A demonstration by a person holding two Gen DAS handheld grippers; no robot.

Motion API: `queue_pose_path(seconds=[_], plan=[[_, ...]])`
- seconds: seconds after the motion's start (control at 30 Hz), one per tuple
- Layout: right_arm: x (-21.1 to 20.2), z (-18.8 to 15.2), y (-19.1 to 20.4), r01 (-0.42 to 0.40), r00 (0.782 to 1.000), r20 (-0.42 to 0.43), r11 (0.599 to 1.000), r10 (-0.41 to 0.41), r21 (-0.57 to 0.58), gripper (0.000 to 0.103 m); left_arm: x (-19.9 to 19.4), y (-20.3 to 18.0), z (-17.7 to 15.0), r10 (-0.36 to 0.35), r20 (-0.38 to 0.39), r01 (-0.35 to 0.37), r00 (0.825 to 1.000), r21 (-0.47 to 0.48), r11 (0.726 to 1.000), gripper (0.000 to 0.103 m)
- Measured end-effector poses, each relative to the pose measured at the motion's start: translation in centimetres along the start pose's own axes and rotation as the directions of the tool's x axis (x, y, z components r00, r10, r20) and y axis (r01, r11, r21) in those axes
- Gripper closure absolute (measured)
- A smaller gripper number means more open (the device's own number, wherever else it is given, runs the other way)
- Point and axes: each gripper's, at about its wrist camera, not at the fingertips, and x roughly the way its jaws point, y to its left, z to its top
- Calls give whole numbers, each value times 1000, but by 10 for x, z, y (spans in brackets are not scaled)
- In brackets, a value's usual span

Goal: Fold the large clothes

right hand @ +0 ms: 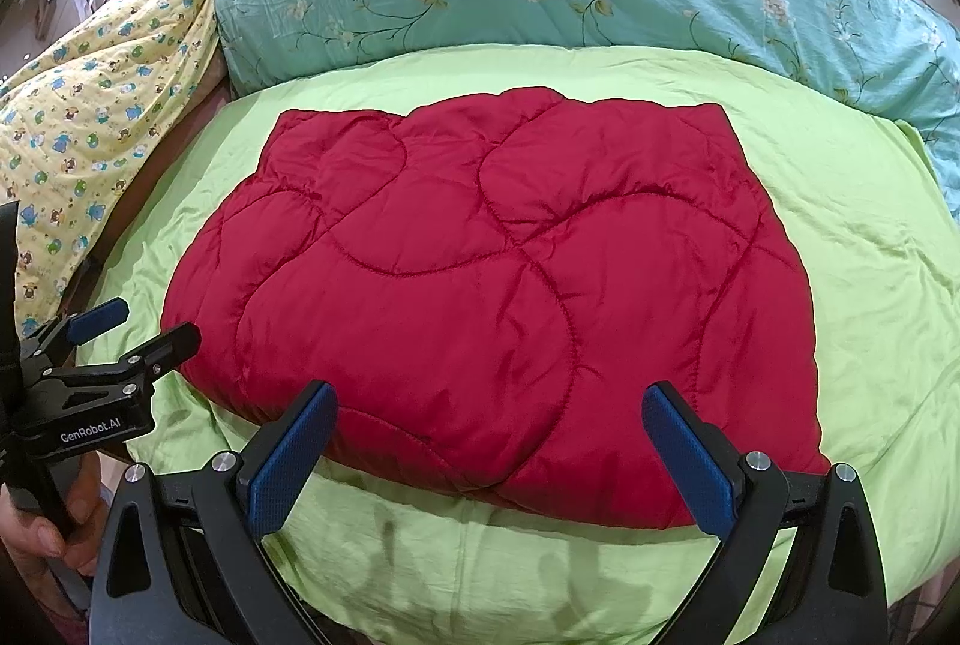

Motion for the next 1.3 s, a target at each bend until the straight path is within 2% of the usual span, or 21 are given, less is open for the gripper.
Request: queue_pose_path(seconds=[1.3], plan=[[6,0,-5,-2,1000,-12,1000,2,10,1,3,-1,4,-2,-3,2,1000,1,1000,0]])
